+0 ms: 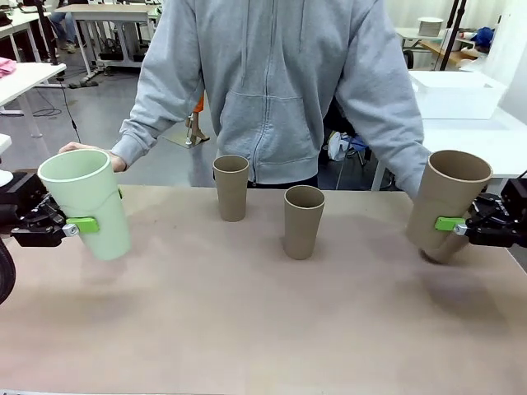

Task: Stack the cups and store them in the basket.
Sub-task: Place the stack of Reusable plastic cups into the Pantry Basket.

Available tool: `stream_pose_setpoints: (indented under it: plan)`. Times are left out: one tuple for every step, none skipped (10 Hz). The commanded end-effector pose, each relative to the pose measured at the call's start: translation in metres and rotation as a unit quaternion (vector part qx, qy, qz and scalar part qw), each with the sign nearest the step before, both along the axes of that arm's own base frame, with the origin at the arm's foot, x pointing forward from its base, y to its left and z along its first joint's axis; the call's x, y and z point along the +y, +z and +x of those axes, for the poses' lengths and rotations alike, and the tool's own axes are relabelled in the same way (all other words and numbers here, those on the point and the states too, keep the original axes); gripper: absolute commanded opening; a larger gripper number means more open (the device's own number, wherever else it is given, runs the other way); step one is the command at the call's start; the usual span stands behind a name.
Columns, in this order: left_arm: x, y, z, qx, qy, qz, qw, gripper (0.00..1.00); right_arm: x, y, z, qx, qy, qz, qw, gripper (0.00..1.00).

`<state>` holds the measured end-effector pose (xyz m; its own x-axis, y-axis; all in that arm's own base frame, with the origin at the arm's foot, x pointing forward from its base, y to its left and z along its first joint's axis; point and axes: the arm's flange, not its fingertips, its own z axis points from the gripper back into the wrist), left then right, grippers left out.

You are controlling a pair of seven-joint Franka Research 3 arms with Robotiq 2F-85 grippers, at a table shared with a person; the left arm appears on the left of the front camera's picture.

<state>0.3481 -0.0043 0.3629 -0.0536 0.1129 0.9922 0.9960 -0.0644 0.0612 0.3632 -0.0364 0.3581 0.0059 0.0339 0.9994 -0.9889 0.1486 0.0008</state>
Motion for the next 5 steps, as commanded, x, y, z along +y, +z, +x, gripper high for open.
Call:
stream_pose_setpoints:
  plan:
    - [0.0002, 0.0007, -0.0005, -0.001, -0.002, 0.001, 1.0, 0.85, 0.0013, 0.0016, 0.0002, -0.005, 0.001, 0.002, 1.0, 0.84]
    - [0.0002, 0.0007, -0.0005, -0.001, -0.002, 0.001, 1.0, 0.85, 0.0013, 0.0016, 0.0002, -0.005, 0.001, 0.002, 1.0, 0.84]
    - [0.0002, 0.0007, -0.0005, -0.001, -0.002, 0.001, 1.0, 0.85, 0.0013, 0.0016, 0.0002, -0.005, 0.001, 0.002, 1.0, 0.84]
    - [0.0002, 0.0007, -0.0005, -0.001, -0.002, 0.001, 1.0, 0.85, 0.0013, 0.0016, 0.0002, -0.005, 0.001, 0.002, 1.0, 0.84]
    - [0.0002, 0.0007, -0.0005, -0.001, -0.002, 0.001, 1.0, 0.85, 0.0013, 0.0016, 0.0002, -0.005, 0.001, 0.002, 1.0, 0.84]
